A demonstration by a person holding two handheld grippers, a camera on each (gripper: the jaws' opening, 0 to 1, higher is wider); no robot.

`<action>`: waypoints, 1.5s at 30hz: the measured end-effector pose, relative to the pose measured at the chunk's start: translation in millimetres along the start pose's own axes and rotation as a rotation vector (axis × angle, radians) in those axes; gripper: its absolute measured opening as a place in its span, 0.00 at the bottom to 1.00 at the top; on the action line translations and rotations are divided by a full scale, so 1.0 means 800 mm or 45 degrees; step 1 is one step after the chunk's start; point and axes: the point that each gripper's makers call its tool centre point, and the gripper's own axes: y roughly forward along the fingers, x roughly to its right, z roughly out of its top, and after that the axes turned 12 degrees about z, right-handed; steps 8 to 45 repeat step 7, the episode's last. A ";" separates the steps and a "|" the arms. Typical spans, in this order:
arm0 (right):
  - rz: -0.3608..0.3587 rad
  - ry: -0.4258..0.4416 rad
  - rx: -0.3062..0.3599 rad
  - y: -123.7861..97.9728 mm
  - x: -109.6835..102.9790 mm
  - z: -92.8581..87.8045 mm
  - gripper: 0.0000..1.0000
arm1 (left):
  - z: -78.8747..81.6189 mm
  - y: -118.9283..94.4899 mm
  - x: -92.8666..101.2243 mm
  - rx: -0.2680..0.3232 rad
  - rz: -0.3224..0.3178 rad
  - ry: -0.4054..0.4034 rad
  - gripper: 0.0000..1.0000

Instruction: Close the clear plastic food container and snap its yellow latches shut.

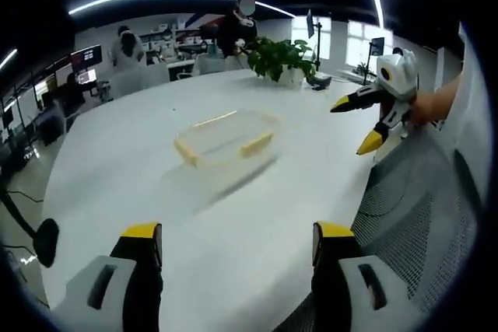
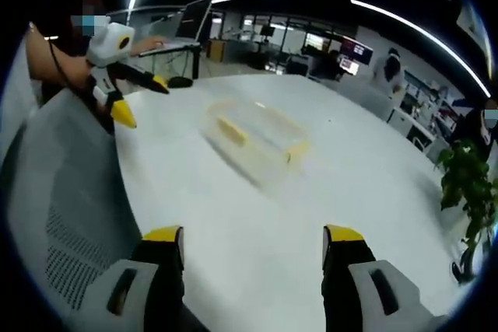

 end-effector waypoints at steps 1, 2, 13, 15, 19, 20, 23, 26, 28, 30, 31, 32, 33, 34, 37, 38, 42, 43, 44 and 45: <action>-0.002 0.000 0.000 0.000 0.000 0.000 0.72 | 0.000 0.000 0.000 -0.001 0.000 -0.001 0.79; -0.003 0.000 0.001 0.000 0.001 0.000 0.72 | -0.001 0.000 0.000 -0.001 0.000 0.000 0.79; 0.000 -0.005 -0.005 0.000 0.000 -0.001 0.72 | 0.000 0.000 0.000 0.002 0.003 0.005 0.79; 0.000 -0.005 -0.005 0.000 0.000 -0.001 0.72 | 0.000 0.000 0.000 0.002 0.003 0.005 0.79; 0.000 -0.005 -0.005 0.000 0.000 -0.001 0.72 | 0.000 0.000 0.000 0.002 0.003 0.005 0.79; 0.000 -0.005 -0.005 0.000 0.000 -0.001 0.72 | 0.000 0.000 0.000 0.002 0.003 0.005 0.79; 0.000 -0.005 -0.005 0.000 0.000 -0.001 0.72 | 0.000 0.000 0.000 0.002 0.003 0.005 0.79; 0.000 -0.005 -0.005 0.000 0.000 -0.001 0.72 | 0.000 0.000 0.000 0.002 0.003 0.005 0.79; 0.000 -0.005 -0.005 0.000 0.000 -0.001 0.72 | 0.000 0.000 0.000 0.002 0.003 0.005 0.79; 0.000 -0.005 -0.005 0.000 0.000 -0.001 0.72 | 0.000 0.000 0.000 0.002 0.003 0.005 0.79; 0.000 -0.005 -0.005 0.000 0.000 -0.001 0.72 | 0.000 0.000 0.000 0.002 0.003 0.005 0.79; 0.000 -0.005 -0.005 0.000 0.000 -0.001 0.72 | 0.000 0.000 0.000 0.002 0.003 0.005 0.79; 0.000 -0.005 -0.005 0.000 0.000 -0.001 0.72 | 0.000 0.000 0.000 0.002 0.003 0.005 0.79; 0.000 -0.005 -0.005 0.000 0.000 -0.001 0.72 | 0.000 0.000 0.000 0.002 0.003 0.005 0.79; 0.000 -0.005 -0.005 0.000 0.000 -0.001 0.72 | 0.000 0.000 0.000 0.002 0.003 0.005 0.79; 0.000 -0.005 -0.005 0.000 0.000 -0.001 0.72 | 0.000 0.000 0.000 0.002 0.003 0.005 0.79; 0.000 -0.005 -0.005 0.000 0.000 -0.001 0.72 | 0.000 0.000 0.000 0.002 0.003 0.005 0.79; 0.000 -0.005 -0.005 0.000 0.000 -0.001 0.72 | 0.000 0.000 0.000 0.002 0.003 0.005 0.79; 0.000 -0.005 -0.005 0.000 0.000 -0.001 0.72 | 0.000 0.000 0.000 0.002 0.003 0.005 0.79; 0.000 -0.005 -0.005 0.000 0.000 -0.001 0.72 | 0.000 0.000 0.000 0.002 0.003 0.005 0.79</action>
